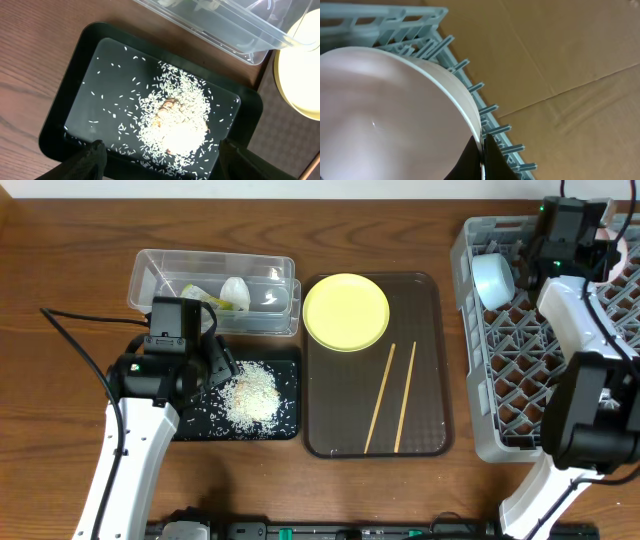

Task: Sort waste into correct bins and load items into the dishwasher rack
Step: 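Carry pink bowl to dish rack and release it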

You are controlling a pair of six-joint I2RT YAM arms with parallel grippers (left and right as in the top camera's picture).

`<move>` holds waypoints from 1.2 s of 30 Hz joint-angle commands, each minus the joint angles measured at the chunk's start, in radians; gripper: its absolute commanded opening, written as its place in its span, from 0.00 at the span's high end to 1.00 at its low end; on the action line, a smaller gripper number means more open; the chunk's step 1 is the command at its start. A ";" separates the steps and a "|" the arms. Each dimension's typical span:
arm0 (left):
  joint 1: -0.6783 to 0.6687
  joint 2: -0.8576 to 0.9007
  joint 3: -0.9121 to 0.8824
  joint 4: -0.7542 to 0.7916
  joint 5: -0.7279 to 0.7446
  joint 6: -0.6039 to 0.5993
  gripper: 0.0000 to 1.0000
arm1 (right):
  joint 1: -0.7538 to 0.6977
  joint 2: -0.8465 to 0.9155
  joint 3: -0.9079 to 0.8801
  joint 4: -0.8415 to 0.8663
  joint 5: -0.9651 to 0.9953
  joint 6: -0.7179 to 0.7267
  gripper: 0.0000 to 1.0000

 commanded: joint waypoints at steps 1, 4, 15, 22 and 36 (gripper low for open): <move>0.005 0.005 0.010 -0.004 -0.019 -0.002 0.25 | 0.025 0.021 -0.002 0.006 0.012 0.022 0.99; 0.004 0.005 0.010 -0.008 -0.019 -0.002 0.26 | 0.035 0.040 -0.002 0.000 0.010 0.026 0.99; 0.005 0.005 0.010 -0.008 -0.019 -0.002 0.25 | 0.113 0.039 -0.003 -0.076 0.009 0.101 0.56; 0.005 0.005 0.010 -0.008 -0.019 -0.002 0.25 | 0.152 -0.006 -0.002 -0.174 -0.018 0.145 0.37; 0.005 0.005 0.010 -0.008 -0.020 -0.002 0.25 | 0.187 -0.414 -0.002 -0.756 -1.115 0.343 0.23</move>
